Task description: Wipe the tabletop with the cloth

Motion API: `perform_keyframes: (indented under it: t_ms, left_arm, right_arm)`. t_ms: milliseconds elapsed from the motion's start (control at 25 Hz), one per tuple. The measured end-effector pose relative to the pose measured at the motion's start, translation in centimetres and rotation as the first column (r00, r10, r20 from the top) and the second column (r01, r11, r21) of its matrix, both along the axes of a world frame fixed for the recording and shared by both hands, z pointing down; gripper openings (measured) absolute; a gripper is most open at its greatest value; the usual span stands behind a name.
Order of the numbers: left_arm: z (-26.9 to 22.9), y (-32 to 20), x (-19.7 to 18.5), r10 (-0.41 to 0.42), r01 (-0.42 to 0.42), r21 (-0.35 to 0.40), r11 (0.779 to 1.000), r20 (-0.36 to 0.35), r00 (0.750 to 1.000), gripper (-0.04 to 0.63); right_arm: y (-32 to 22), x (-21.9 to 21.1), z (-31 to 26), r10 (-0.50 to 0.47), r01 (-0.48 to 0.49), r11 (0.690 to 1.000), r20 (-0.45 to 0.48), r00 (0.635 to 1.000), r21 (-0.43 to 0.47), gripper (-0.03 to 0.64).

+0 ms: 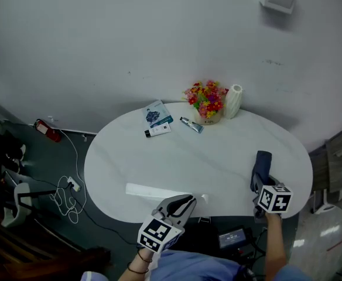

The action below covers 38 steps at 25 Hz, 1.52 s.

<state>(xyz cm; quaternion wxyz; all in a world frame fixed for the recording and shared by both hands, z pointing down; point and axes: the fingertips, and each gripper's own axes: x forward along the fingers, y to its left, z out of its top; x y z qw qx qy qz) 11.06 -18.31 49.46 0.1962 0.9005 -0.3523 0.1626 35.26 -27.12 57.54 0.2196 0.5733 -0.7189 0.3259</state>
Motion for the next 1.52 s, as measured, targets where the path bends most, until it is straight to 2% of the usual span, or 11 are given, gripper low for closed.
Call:
perform_keyframes:
  t_ms: [160,360,560,800,1000,1280,1400,1520]
  left_arm:
    - [0.4,1.5,-7.0,-0.089,0.089,-0.004,0.996,0.009,0.996,0.031]
    - [1.4,3.8,-17.1,-0.237,0.238,-0.027,0.971,0.023,0.971,0.031]
    - [2.2,5.8,-27.1,-0.389,0.391,-0.033,0.92,0.05,0.92,0.031]
    - [2.2,9.2,-36.8,-0.521,0.524,-0.01,0.852,0.088,0.849,0.031]
    - [2.2,12.9,-41.9,-0.604,0.608,-0.003,0.794,0.111,0.789,0.031]
    - [3.3,18.0,-44.4,-0.688,0.694,-0.034,0.719,0.104,0.718,0.031]
    - [3.8,19.0,-44.1,-0.693,0.699,-0.059,0.712,0.093,0.714,0.031]
    - [4.1,18.8,-43.2,-0.673,0.678,-0.064,0.732,0.083,0.735,0.031]
  right_arm:
    - [0.4,-12.9,-1.1,-0.185,0.185,0.983,0.054,0.981,0.017,0.077]
    - [2.8,-28.3,-1.8,-0.407,0.407,0.913,0.094,0.909,0.026,0.077]
    - [6.4,-41.7,-1.3,-0.569,0.57,0.821,0.129,0.812,0.025,0.077]
    - [11.6,-54.2,-0.8,-0.711,0.717,0.696,0.167,0.683,0.028,0.077]
    - [15.5,-60.3,0.6,-0.777,0.79,0.613,0.19,0.6,0.008,0.077]
    - [19.8,-64.0,2.6,-0.845,0.861,0.507,0.182,0.503,-0.028,0.077]
    - [19.8,-63.9,3.6,-0.849,0.864,0.501,0.165,0.502,-0.049,0.077]
    - [18.7,-62.3,5.0,-0.843,0.851,0.518,0.121,0.525,-0.083,0.078]
